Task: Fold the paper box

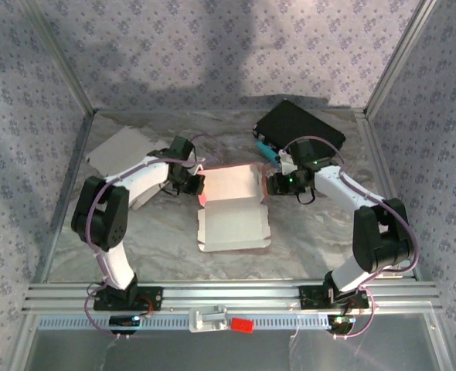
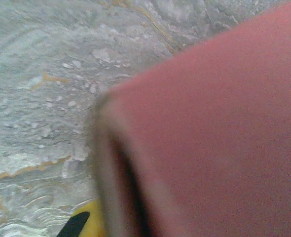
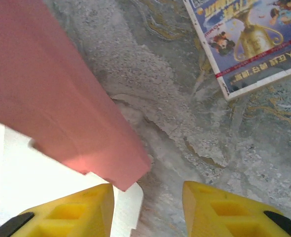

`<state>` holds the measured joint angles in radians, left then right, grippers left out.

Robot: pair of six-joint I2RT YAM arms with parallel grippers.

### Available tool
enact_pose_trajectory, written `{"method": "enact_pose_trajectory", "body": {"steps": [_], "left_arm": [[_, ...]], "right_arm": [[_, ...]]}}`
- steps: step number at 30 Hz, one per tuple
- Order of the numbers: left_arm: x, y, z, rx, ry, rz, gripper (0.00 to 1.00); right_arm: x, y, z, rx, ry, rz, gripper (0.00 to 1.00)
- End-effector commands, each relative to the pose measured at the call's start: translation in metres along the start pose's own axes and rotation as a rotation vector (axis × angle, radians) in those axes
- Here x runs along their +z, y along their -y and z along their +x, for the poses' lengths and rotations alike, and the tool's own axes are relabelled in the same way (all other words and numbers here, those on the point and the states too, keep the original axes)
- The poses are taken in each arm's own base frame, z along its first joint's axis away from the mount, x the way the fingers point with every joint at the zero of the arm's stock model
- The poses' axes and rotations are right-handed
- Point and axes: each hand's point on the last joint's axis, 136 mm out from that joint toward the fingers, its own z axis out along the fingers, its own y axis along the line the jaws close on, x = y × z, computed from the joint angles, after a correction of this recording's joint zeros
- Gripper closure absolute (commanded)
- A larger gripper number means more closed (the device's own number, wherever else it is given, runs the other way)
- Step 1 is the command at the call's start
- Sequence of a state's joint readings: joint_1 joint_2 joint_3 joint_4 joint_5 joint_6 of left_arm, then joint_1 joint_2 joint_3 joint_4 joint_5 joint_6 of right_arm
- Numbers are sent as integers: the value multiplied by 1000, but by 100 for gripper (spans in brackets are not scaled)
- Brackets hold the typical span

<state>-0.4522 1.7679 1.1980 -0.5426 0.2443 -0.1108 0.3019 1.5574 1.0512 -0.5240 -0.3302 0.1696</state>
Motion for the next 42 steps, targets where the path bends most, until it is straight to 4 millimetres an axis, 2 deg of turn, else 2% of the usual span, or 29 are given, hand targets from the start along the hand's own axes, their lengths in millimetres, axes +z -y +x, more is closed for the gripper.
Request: {"method": "enact_pose_trajectory", "body": {"steps": [1, 5, 9, 14, 20, 23, 30, 42], "left_arm": [[-11, -15, -21, 110, 181, -190, 100], [-20, -17, -19, 163, 278, -295, 100], [-29, -15, -17, 216, 377, -350, 100], [-30, -13, -14, 257, 407, -377, 100], [-24, -7, -3, 254, 373, -374, 100], [-23, -11, 6, 211, 369, -377, 100], [-21, -12, 9, 207, 342, -379, 100], [-17, -10, 6, 200, 328, -370, 100]], "right_arm": [[-11, 3, -11, -4, 84, 4, 59], [-28, 14, -12, 18, 157, 15, 59], [-28, 23, -9, -1, 194, 28, 60], [-12, 8, -5, -121, 250, -43, 60], [9, 7, -9, -141, 288, -43, 59], [15, -7, -9, -205, 317, -74, 59], [22, -23, 3, -326, 317, -121, 58], [23, -44, 4, -452, 327, -159, 57]]}}
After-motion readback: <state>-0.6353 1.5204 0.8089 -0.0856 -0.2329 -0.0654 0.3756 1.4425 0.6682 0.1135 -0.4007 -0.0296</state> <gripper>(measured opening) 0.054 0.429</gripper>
